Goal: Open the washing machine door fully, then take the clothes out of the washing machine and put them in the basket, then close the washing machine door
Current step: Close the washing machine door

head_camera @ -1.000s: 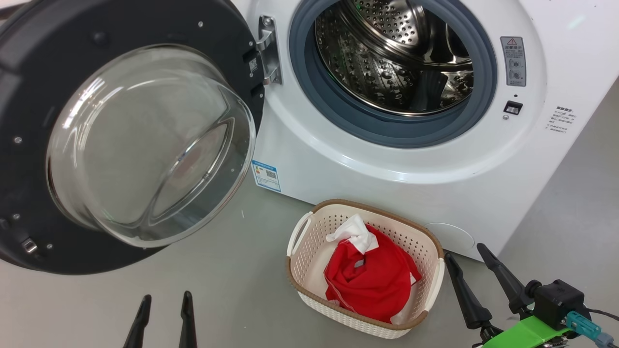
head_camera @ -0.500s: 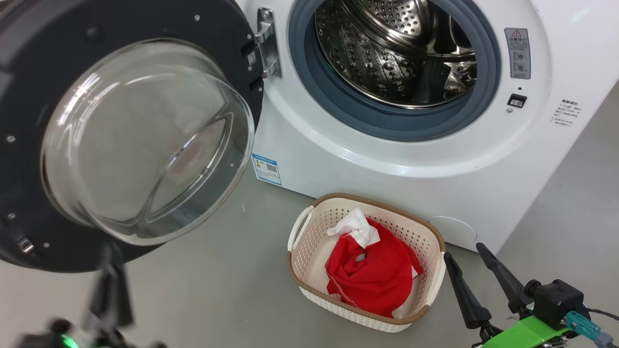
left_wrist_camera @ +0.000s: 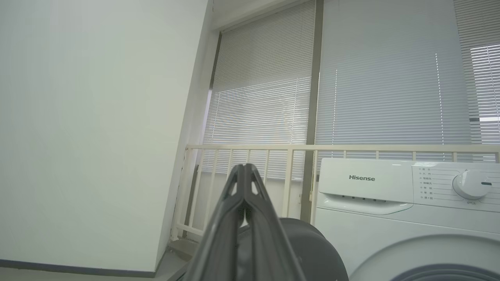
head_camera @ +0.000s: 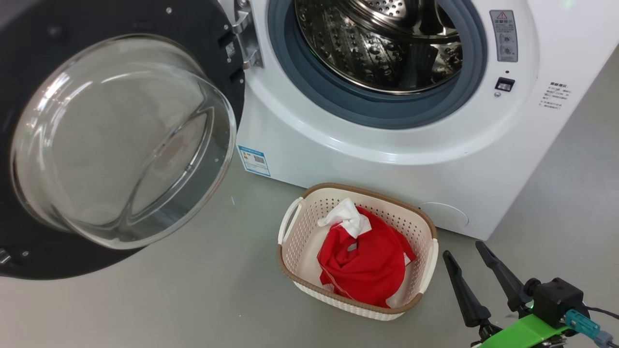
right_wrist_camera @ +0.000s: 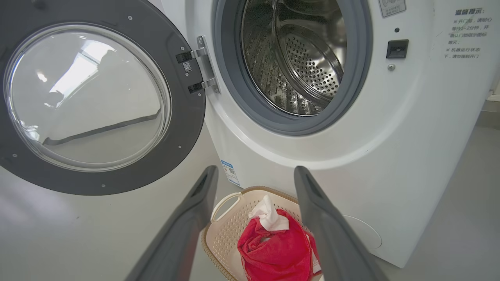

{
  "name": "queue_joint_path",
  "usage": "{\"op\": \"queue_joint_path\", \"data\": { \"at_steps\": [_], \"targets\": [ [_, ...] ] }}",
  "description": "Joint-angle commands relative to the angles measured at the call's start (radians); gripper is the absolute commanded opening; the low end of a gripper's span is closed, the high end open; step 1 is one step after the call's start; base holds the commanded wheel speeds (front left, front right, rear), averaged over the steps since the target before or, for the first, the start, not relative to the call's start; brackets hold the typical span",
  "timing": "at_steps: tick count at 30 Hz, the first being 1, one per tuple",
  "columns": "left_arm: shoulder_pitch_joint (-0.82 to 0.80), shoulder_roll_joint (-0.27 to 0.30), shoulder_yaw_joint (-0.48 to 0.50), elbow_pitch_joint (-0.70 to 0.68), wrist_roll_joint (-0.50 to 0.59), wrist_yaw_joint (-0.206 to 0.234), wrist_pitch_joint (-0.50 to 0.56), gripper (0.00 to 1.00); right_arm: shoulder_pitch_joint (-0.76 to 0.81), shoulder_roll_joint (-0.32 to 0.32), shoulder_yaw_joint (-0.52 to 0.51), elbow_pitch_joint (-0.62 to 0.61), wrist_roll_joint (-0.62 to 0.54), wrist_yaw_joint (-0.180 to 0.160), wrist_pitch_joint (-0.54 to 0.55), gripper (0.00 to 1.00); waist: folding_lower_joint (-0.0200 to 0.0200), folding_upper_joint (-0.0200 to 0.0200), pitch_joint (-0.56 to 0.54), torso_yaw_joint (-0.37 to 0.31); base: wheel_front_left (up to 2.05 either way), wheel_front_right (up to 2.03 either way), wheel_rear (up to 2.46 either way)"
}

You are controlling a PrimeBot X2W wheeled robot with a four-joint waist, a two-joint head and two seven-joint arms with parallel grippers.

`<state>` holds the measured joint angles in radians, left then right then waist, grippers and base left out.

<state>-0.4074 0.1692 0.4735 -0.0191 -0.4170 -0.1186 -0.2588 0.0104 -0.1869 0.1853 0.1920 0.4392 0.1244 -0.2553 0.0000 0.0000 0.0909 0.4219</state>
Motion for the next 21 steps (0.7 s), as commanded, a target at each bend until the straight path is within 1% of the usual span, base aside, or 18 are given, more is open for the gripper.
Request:
{"op": "queue_joint_path", "data": {
  "at_steps": [1,5,6,9,13,16,18,21],
  "targets": [
    [-0.079,0.086,0.054,0.061,-0.048,-0.009,-0.003,0.0,-0.045,-0.003,0.025,-0.024,0.001,0.006,-0.006,1.0,0.0,0.0,0.009,-0.009,0.0,0.0,0.0],
    [-0.195,0.19,0.092,0.235,-0.121,-0.011,-0.003,0.0,-0.05,0.002,0.031,-0.024,0.0,0.006,-0.006,1.0,0.0,0.0,0.018,-0.015,0.0,0.0,0.0],
    [-0.195,0.19,0.092,0.235,-0.121,-0.011,-0.003,0.0,-0.05,0.002,0.031,-0.024,0.0,0.006,-0.006,1.0,0.0,0.0,0.018,-0.015,0.0,0.0,0.0],
    [-0.257,0.28,0.082,0.36,-0.143,-0.012,-0.003,0.0,-0.055,0.001,0.034,-0.024,0.0,0.006,-0.006,1.0,0.0,0.0,0.029,-0.019,0.0,0.0,0.0],
    [-0.329,0.378,0.075,0.54,-0.203,-0.012,0.012,0.0,-0.063,-0.001,0.04,-0.024,0.001,0.006,-0.006,1.0,0.0,0.0,0.037,-0.026,0.0,0.0,0.0],
    [-0.383,0.432,0.072,0.668,-0.267,-0.012,0.087,0.0,-0.064,0.0,0.04,-0.023,0.003,0.006,-0.006,1.0,0.0,0.0,0.041,-0.025,0.0,0.0,0.0],
    [-0.426,0.449,0.071,0.757,-0.332,-0.012,0.194,0.0,-0.062,0.0,0.04,-0.021,0.003,0.006,-0.006,1.0,0.0,0.0,0.041,-0.022,0.0,0.0,0.0],
    [-0.468,0.491,0.038,0.85,-0.37,-0.012,0.328,0.0,-0.057,-0.001,0.036,-0.022,0.004,0.006,-0.006,1.0,0.0,0.0,0.044,-0.016,0.0,0.0,0.0]
  ]
}}
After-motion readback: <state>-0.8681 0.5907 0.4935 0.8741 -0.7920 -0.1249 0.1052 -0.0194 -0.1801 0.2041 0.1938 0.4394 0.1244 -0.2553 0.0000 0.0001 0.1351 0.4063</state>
